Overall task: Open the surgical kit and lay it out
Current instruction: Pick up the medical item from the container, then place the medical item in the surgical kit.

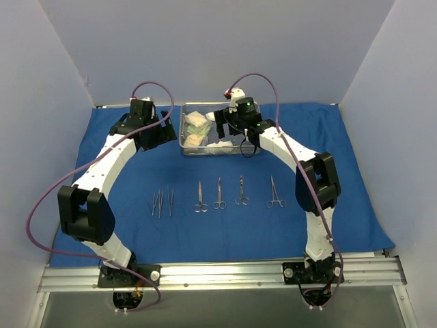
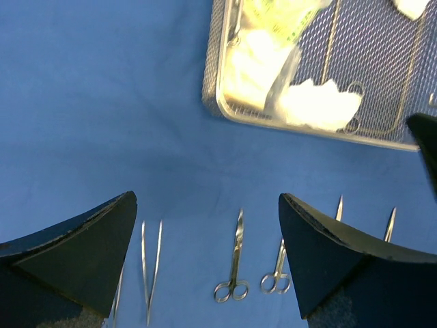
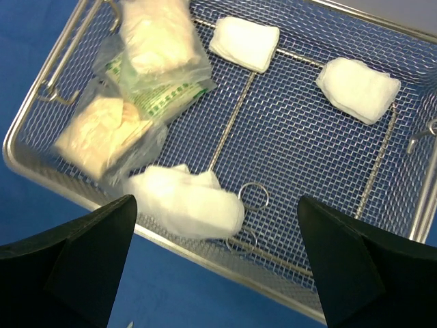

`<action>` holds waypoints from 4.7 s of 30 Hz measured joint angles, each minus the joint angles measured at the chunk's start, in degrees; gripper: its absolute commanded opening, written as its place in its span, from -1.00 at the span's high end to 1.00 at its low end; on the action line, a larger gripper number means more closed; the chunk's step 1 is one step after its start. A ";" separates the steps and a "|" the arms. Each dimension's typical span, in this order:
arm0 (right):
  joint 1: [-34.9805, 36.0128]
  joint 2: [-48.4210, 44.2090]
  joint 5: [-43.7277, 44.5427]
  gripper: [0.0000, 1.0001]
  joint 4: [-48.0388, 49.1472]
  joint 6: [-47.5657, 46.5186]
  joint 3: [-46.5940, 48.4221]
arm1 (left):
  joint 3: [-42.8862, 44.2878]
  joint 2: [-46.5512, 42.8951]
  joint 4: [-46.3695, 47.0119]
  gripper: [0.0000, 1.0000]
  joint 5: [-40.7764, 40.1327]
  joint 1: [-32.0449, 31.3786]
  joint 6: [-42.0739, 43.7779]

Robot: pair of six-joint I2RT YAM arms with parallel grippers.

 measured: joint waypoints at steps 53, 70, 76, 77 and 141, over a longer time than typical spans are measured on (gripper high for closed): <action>2.29 40.96 -3.06 1.00 18.71 15.41 36.24 | 20.37 30.51 0.07 0.34 5.01 -0.20 1.09; 2.86 28.85 1.22 1.00 18.95 12.48 24.20 | 22.21 31.56 0.07 0.95 0.22 -1.25 -3.21; 2.86 22.01 1.64 1.00 19.93 10.08 19.37 | 22.21 31.56 0.13 0.95 -1.27 -1.46 -5.60; 2.84 20.50 1.64 1.00 20.15 9.79 17.90 | 22.21 31.56 0.15 0.95 -1.44 -1.49 -5.88; 4.70 -55.93 12.98 1.00 -6.05 3.45 -45.13 | -14.93 -11.02 2.38 -0.87 -2.97 -16.28 -7.52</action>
